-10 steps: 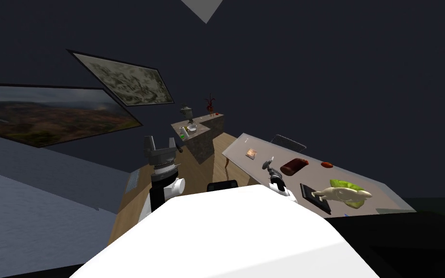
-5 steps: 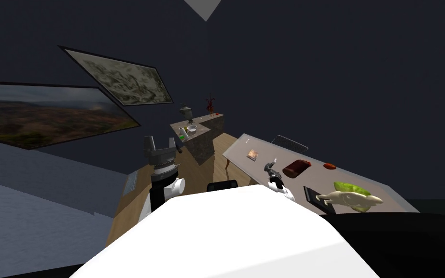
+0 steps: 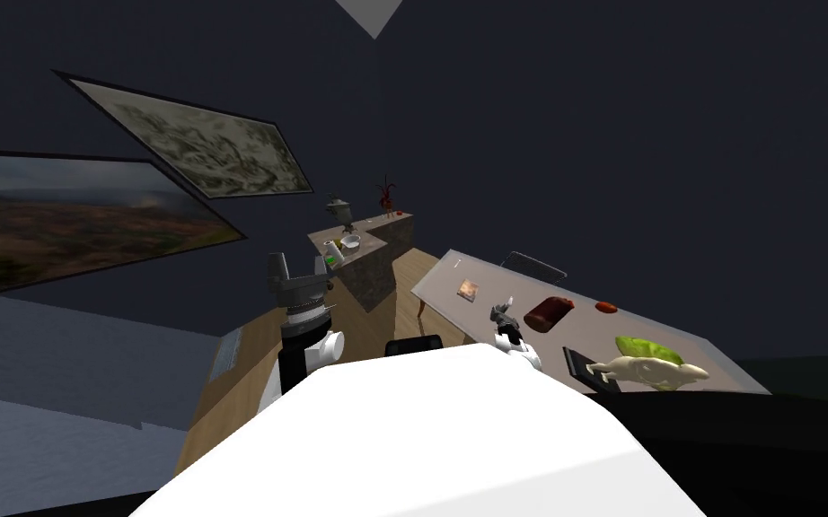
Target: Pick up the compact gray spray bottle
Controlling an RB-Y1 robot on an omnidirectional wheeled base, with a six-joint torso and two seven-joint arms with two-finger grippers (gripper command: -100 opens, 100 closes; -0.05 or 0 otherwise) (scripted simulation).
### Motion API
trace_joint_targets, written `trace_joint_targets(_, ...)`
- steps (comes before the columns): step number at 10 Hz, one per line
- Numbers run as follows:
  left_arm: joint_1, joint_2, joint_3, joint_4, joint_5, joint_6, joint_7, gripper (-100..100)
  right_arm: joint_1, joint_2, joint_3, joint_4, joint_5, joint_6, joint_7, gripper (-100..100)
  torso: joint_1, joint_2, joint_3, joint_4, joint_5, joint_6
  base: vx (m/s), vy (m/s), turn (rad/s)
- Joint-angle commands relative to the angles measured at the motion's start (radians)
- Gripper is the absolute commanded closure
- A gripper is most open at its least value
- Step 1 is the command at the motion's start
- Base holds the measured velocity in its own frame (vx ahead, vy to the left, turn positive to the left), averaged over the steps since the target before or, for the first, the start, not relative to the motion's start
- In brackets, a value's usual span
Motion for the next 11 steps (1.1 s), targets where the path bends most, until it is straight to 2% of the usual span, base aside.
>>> trace_joint_targets(1,0.000,0.000,0.000,0.000,0.000,0.000,0.000,0,0.000,0.000,0.000,0.000,0.000,0.000,0.000,-100,0.000,0.000,0.000,0.000,0.000,0.000,0.042,-0.013,0.001)
trace_joint_targets(2,0.000,0.000,0.000,0.000,0.000,0.000,0.000,0,-0.001,0.000,-0.001,0.002,0.001,0.000,0.001,0,0.001,0.003,0.001,0.000,0.000,0.000,0.008,-0.003,0.002)
trace_joint_targets(3,0.000,0.000,0.000,0.000,0.000,0.000,0.000,0,-0.001,0.000,0.036,0.000,0.017,-0.008,-0.015,-100,0.002,0.005,0.003,0.001,0.000,0.000,0.071,-0.026,-0.275)
trace_joint_targets(7,0.000,0.000,0.000,0.000,0.000,0.000,0.000,0,-0.001,0.001,0.170,-0.009,0.080,-0.041,-0.076,-100,0.001,-0.003,-0.002,-0.001,0.000,0.001,0.159,-0.017,-0.414)
trace_joint_targets(9,0.000,0.000,0.000,0.000,0.000,0.000,0.000,0,0.000,0.002,0.250,-0.013,0.112,-0.057,-0.106,-100,0.001,-0.006,-0.003,-0.001,0.000,0.001,0.183,0.001,-0.459)
trace_joint_targets(10,0.000,0.000,0.000,0.000,0.000,0.000,0.000,0,0.000,0.002,0.256,-0.013,0.112,-0.057,-0.106,-100,0.000,-0.005,-0.003,-0.001,0.000,0.000,0.089,0.004,-0.230)
trace_joint_targets(11,0.000,0.000,0.000,0.000,0.000,0.000,0.000,0,0.000,0.002,0.287,-0.015,0.127,-0.065,-0.122,-100,0.000,-0.001,-0.001,0.000,0.000,0.000,0.082,-0.011,-0.295)
